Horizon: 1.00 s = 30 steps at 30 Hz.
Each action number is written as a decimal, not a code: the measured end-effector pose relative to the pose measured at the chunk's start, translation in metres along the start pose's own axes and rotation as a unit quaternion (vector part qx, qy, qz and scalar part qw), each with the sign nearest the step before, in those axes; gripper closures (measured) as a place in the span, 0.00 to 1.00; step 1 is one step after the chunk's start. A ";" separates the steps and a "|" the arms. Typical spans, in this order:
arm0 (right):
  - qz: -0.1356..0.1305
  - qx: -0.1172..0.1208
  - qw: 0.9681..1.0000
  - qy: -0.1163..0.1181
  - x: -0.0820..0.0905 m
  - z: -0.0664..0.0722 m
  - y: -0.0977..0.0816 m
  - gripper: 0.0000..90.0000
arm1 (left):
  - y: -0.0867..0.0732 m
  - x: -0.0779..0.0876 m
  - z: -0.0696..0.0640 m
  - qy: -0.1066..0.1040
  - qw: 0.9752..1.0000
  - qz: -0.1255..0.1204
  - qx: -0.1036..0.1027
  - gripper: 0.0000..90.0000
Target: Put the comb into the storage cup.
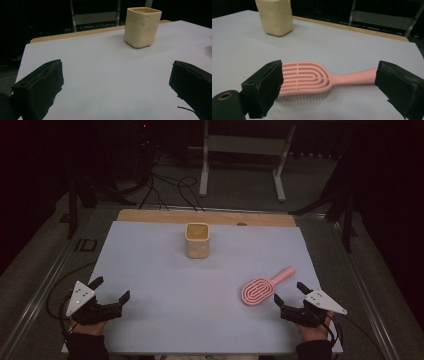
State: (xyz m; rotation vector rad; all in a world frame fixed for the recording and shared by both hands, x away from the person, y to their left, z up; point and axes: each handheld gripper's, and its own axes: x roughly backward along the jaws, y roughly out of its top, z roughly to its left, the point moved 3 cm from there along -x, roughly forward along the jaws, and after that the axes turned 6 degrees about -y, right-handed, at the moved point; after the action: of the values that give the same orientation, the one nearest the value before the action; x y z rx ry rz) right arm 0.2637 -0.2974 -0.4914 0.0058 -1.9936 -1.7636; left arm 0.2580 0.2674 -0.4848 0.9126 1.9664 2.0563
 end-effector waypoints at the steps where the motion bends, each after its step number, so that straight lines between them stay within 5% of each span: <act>1: 0.000 -0.001 1.000 0.000 0.000 0.000 0.000 0.09 | 0.000 0.000 0.000 0.001 1.000 0.000 -0.001 0.00; 13: 0.010 -0.002 1.000 0.005 0.000 0.000 -0.001 0.10 | 0.000 0.000 -0.001 0.006 1.000 0.002 -0.006 0.00; 19: 0.037 -0.005 0.999 0.018 -0.002 0.001 -0.001 0.25 | -0.001 -0.002 -0.004 0.012 1.000 0.009 -0.017 0.00; 30: 0.038 0.011 0.999 0.028 -0.002 0.005 0.013 0.51 | -0.001 0.000 -0.002 0.014 1.000 -0.001 -0.010 0.00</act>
State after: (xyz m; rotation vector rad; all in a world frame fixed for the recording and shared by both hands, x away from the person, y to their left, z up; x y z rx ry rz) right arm 0.2678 -0.2894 -0.4799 -0.0133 -1.9473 -1.6765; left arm 0.2564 0.2658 -0.4853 0.8827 1.9572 2.0958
